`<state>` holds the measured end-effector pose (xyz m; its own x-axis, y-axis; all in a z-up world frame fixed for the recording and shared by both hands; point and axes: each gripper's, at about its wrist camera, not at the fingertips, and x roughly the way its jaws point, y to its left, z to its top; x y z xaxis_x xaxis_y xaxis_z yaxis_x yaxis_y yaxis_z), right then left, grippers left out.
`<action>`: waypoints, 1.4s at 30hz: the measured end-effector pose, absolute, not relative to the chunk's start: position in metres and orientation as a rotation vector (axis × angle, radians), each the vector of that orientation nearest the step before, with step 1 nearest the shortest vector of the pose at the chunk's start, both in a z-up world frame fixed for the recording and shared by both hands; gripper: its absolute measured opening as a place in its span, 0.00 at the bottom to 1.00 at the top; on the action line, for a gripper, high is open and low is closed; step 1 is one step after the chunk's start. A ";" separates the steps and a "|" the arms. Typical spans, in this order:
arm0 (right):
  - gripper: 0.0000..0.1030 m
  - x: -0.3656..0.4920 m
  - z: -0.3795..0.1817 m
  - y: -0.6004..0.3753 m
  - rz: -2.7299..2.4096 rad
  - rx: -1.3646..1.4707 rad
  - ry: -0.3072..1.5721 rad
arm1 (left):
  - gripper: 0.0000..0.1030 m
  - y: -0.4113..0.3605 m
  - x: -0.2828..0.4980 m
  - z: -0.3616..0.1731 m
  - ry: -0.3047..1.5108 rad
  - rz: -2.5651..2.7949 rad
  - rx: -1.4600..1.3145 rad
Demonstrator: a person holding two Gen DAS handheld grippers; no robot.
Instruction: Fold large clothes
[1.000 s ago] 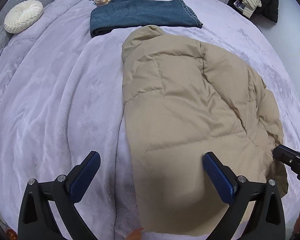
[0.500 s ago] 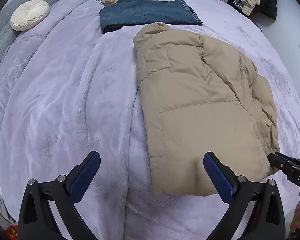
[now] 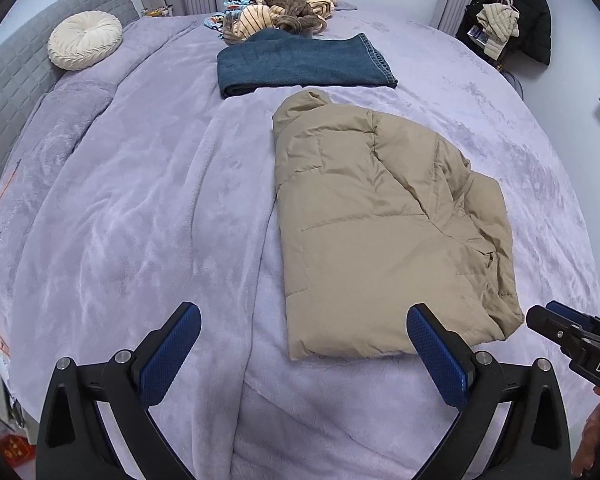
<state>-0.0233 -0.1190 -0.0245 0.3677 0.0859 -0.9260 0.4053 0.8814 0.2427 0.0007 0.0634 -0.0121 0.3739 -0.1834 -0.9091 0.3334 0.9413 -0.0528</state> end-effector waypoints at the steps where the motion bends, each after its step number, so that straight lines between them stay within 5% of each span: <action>1: 0.55 -0.027 -0.020 -0.119 -0.216 0.467 1.181 | 1.00 0.063 -0.005 -0.008 1.134 -0.330 0.152; 6: 0.61 -0.047 0.005 -0.119 -0.231 0.431 1.135 | 1.00 0.059 -0.038 0.018 1.084 -0.321 0.147; 9: 0.77 -0.059 0.020 -0.122 -0.252 0.413 1.107 | 1.00 0.058 -0.054 0.032 1.052 -0.320 0.143; 42: 0.84 -0.093 0.086 -0.089 -0.329 0.267 0.954 | 1.00 0.092 -0.093 0.087 0.928 -0.268 0.122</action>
